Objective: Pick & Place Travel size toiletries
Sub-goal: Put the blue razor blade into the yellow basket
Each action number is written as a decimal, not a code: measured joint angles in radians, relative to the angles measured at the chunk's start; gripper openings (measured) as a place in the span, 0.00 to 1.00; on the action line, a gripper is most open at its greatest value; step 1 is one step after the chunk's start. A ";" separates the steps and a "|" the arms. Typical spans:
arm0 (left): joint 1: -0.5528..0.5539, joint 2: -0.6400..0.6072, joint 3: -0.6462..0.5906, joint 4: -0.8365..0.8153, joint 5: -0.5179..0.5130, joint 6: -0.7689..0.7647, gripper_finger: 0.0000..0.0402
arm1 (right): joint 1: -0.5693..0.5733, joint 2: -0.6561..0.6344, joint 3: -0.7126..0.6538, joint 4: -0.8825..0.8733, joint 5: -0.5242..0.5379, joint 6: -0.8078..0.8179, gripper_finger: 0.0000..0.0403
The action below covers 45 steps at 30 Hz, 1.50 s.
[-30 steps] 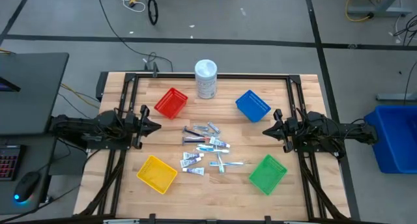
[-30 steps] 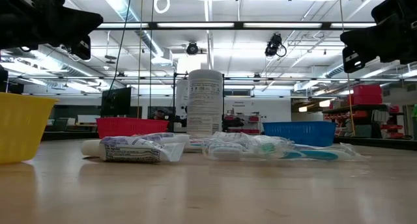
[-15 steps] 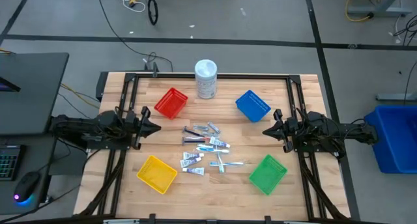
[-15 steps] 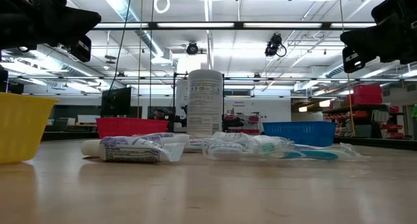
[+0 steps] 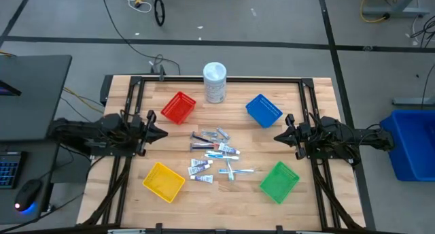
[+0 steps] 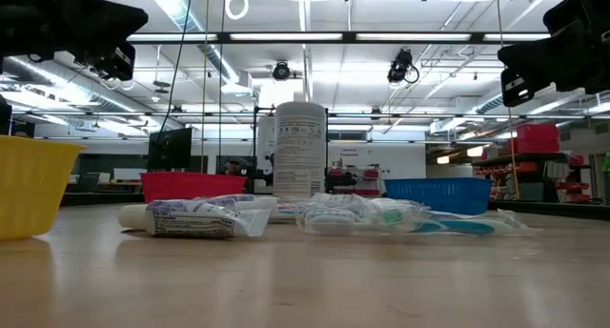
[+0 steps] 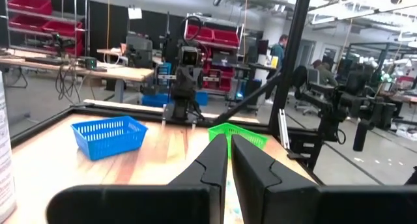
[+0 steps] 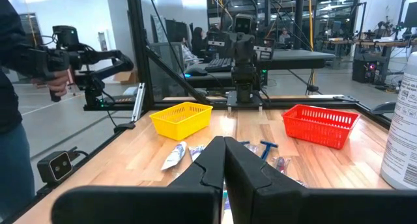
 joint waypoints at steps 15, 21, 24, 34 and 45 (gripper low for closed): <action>0.000 0.347 0.230 -0.046 0.005 0.040 0.07 | 0.000 0.000 0.000 0.000 0.000 0.000 0.04; 0.000 0.510 0.341 -0.081 0.052 0.089 0.07 | 0.000 0.000 0.000 0.000 0.000 0.000 0.04; 0.000 0.586 0.389 -0.081 0.054 0.110 0.07 | 0.000 0.000 0.000 0.000 0.000 0.000 0.04; 0.000 0.760 0.485 -0.081 0.054 0.104 0.07 | 0.000 0.000 0.000 0.000 0.000 0.000 0.04; 0.000 0.890 0.606 -0.228 0.053 0.126 0.07 | 0.000 0.000 0.000 0.000 0.000 0.000 0.03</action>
